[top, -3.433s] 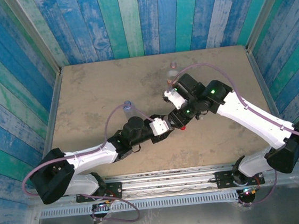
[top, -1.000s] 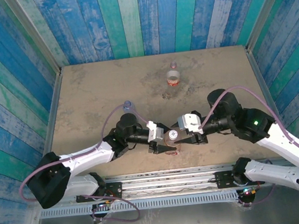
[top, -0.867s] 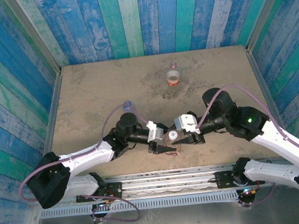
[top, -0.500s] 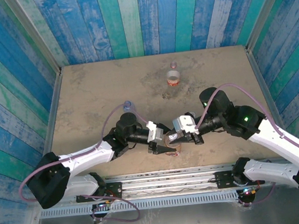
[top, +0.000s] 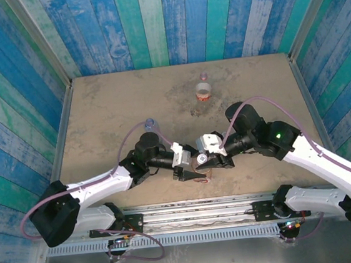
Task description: Screw on the bottle caps
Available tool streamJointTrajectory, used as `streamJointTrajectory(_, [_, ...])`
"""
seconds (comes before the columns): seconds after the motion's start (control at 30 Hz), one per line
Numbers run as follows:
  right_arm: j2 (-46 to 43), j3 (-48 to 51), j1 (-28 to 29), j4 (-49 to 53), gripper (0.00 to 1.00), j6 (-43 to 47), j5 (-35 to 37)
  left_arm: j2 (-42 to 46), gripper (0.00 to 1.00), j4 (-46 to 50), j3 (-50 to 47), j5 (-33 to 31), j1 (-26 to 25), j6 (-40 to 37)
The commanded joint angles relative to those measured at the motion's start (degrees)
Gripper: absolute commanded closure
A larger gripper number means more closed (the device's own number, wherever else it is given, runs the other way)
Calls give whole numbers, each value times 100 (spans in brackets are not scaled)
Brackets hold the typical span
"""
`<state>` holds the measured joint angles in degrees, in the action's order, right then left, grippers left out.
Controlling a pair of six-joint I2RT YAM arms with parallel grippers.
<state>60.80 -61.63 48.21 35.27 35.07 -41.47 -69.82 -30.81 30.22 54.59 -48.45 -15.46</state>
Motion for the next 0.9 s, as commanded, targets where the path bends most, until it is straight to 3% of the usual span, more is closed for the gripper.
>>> streamJointTrajectory(0.0, [11,-191,2,129,66,-72,-122,251,48,150,125,17,2,-152])
streamJointTrajectory(0.1, [-39,-196,4,128,65,-101,-145,208,47,200,142,-1,2,-211])
streamJointTrajectory(0.2, [-97,-191,5,105,56,-116,-74,154,48,184,142,17,2,-221])
streamJointTrajectory(0.37, [-136,-141,-12,-30,58,-236,-15,127,48,244,175,10,2,-248])
streamJointTrajectory(0.6, [-81,-43,-22,-196,70,-426,-105,127,48,462,192,9,2,-368])
streamJointTrajectory(0.77, [-41,-8,-31,-204,89,-544,-113,127,47,418,173,-96,2,-331])
streamJointTrajectory(0.87, [-34,24,-22,-340,93,-992,272,127,48,153,148,-856,2,-54])
